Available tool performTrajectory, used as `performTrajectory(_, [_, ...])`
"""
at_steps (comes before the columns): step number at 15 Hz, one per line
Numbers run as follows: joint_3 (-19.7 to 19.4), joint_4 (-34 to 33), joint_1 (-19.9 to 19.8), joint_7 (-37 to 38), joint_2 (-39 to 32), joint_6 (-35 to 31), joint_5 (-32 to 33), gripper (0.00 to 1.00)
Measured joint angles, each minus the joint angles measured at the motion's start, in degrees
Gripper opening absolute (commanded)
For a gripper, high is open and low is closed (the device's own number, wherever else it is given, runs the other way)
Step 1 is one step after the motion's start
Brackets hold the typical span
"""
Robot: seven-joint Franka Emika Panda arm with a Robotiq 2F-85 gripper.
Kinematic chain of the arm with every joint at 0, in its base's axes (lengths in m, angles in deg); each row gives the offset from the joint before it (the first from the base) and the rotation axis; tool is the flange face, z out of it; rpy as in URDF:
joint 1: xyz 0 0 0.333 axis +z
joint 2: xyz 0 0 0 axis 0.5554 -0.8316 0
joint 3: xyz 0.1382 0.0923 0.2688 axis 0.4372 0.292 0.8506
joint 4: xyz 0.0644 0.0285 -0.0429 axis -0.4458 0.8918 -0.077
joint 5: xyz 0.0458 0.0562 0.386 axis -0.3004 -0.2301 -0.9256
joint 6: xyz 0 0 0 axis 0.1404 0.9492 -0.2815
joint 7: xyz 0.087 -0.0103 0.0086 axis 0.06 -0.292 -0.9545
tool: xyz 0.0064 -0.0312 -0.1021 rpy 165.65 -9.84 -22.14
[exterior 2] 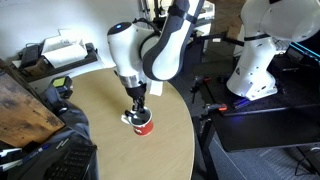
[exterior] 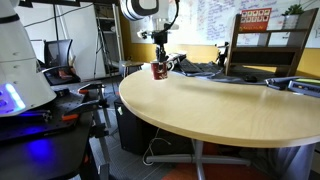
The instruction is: Move the maroon mug to the left
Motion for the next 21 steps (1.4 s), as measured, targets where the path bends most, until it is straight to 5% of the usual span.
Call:
performTrajectory(6, [2.58, -0.17, 0.27, -1.66, -2.65, -2.17, -0.13, 0.02])
performTrajectory(7, [2.81, 0.06, -0.08, -2.6, -3.04, -3.38, -0.54, 0.35])
performTrajectory(12, [5.87, 1.22, -4.01, -9.88, -3.25, -6.49, -4.56, 0.65])
performTrajectory(16, [6.61, 6.29, -5.24, -11.94, 4.55, -2.13, -4.54, 0.95])
performTrajectory(21, [6.22, 14.41, -4.86, -10.67, 19.35, 5.36, 0.07, 1.0])
